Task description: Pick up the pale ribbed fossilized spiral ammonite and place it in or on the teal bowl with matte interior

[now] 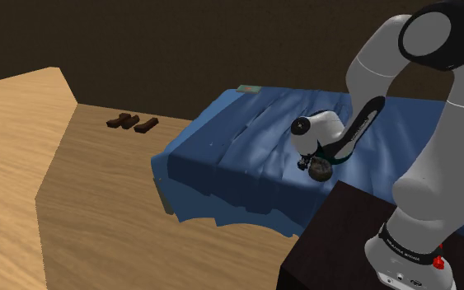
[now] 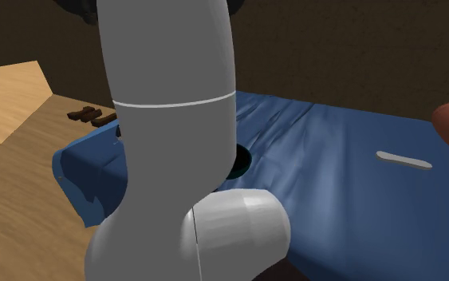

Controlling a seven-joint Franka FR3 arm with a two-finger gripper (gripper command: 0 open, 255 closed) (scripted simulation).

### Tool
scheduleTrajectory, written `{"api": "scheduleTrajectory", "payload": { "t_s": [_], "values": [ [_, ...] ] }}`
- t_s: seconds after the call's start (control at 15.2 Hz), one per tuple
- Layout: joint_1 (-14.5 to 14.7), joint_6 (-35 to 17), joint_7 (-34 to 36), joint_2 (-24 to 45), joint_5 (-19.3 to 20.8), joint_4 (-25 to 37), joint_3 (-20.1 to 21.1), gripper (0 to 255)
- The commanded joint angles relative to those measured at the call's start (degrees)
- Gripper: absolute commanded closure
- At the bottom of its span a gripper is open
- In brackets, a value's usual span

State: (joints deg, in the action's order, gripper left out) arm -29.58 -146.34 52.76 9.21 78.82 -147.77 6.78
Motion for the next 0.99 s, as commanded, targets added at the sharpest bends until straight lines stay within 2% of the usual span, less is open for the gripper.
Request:
{"api": "scheduleTrajectory", "payload": {
  "t_s": [0.0, 0.2, 0.26, 0.73, 0.92],
  "values": [
    [4.82, 13.93, 0.90, 3.11, -8.14, 1.46, 3.51, 0],
    [11.77, 32.34, 3.64, 12.40, -17.76, 8.25, 6.99, 0],
    [12.73, 34.63, 4.03, 13.91, -18.92, 9.44, 7.18, 0],
    [10.89, 31.29, 6.12, 16.51, -13.74, 8.57, 4.22, 0],
    [10.89, 31.29, 6.12, 16.51, -13.74, 8.57, 4.22, 0]
  ]
}}
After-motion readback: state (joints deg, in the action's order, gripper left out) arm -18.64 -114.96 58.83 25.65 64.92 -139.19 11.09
